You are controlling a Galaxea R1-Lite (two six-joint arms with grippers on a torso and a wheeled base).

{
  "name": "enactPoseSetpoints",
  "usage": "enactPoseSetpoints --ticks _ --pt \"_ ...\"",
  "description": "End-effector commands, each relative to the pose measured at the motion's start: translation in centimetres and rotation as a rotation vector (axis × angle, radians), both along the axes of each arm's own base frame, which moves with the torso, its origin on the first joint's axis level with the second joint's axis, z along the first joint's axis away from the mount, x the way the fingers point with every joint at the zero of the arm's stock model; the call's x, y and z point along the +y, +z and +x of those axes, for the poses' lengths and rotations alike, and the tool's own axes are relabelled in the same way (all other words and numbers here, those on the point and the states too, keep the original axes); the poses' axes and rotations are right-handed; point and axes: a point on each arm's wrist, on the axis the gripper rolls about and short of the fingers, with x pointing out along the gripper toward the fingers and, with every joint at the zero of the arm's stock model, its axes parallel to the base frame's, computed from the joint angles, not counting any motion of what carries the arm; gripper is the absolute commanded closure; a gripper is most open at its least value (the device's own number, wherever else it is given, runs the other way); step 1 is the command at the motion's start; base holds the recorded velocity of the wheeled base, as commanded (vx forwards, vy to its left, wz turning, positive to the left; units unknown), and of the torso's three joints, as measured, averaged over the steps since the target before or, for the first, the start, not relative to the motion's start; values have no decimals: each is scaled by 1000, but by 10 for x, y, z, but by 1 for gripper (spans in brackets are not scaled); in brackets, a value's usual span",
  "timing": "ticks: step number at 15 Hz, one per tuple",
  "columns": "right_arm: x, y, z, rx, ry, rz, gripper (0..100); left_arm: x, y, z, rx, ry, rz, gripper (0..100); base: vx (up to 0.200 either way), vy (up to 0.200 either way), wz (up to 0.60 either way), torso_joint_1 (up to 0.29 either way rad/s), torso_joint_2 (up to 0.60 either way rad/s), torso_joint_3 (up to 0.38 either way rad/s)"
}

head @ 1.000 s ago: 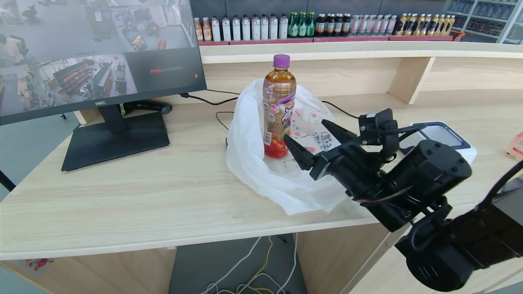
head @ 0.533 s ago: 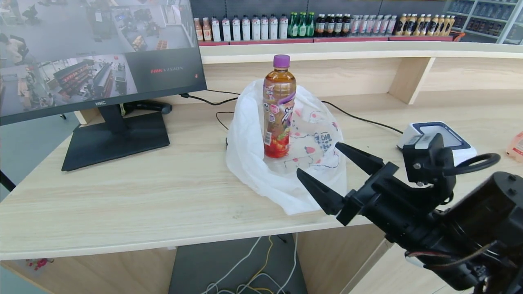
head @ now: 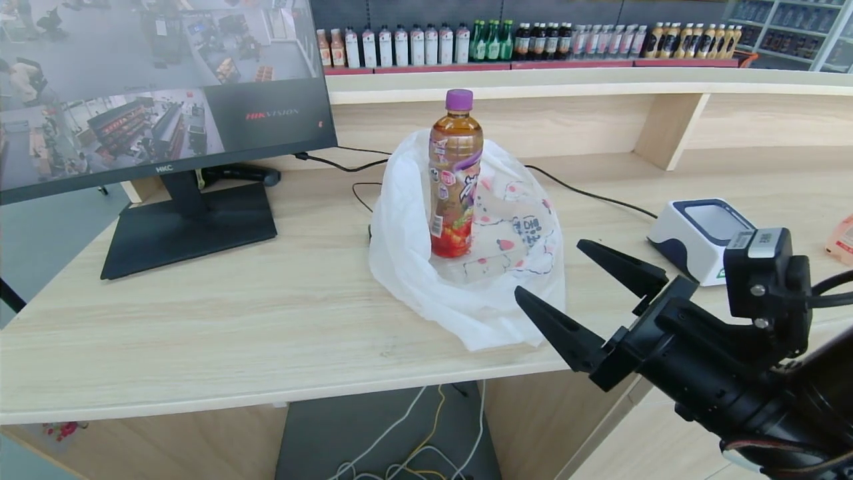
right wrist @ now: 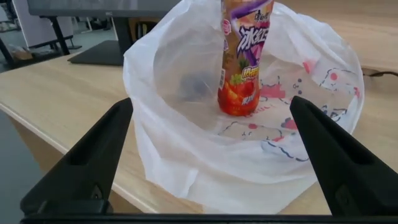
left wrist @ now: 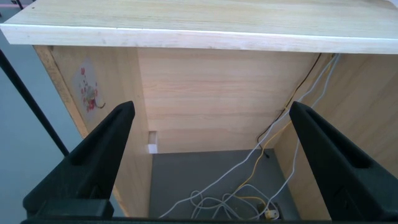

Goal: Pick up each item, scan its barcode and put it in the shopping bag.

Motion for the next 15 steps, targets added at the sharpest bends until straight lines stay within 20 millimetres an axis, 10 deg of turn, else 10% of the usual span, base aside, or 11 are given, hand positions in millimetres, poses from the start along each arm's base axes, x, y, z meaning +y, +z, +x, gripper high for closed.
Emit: enactPoseSetpoints --ticks 1,6,15 --pt "-3 7 2 -24 -15 20 0 0 0 0 0 1 -1 0 0 0 0 0 0 0" --pt "-7 9 11 -35 -55 25 0 0 0 0 0 0 1 0 0 0 0 0 0 0" --pt "-5 15 12 -57 -51 39 0 0 0 0 0 1 -4 0 -44 -200 0 6 5 2"
